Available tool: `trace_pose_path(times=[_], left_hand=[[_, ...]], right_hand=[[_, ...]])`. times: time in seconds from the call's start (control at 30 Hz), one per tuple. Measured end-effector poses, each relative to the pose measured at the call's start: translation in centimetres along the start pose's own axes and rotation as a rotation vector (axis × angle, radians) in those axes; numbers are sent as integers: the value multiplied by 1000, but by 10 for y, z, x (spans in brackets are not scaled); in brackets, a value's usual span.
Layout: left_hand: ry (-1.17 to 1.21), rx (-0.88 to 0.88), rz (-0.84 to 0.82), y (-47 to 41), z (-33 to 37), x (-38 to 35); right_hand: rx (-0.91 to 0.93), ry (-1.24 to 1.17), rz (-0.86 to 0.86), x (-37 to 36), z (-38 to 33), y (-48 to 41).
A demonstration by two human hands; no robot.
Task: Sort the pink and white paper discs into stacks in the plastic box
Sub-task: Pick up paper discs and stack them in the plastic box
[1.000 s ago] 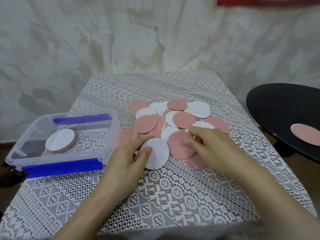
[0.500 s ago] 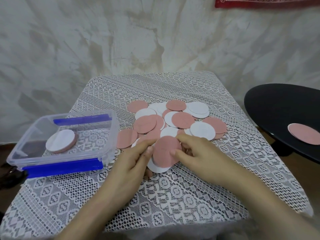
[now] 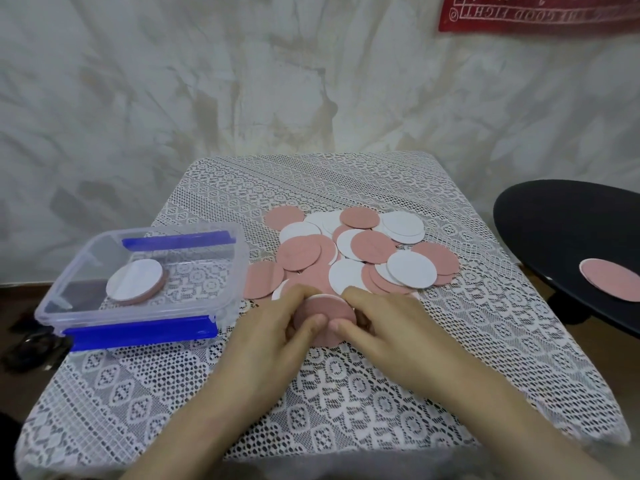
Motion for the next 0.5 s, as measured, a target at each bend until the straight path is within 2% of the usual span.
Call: trace_pose_path(times=[0.17, 0.37, 0.5], left_hand=[[13, -20, 97, 1, 7, 15], [-107, -46, -9, 1, 2, 3], [-85, -75, 64, -1, 11, 15]], right_hand=[[67, -44, 69, 14, -14, 1], [98, 16, -42, -7, -14, 6], [128, -19, 56, 5, -20, 6]])
Point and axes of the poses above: each hand's wrist, its own y-axis away from the middle knuckle, its own x-axis out of the back of the hand, z = x × y, the point moved 8 cm from there along -y, towards the middle knuckle, and after that the axes turned 7 degrees about z, right-handed, at the moved point
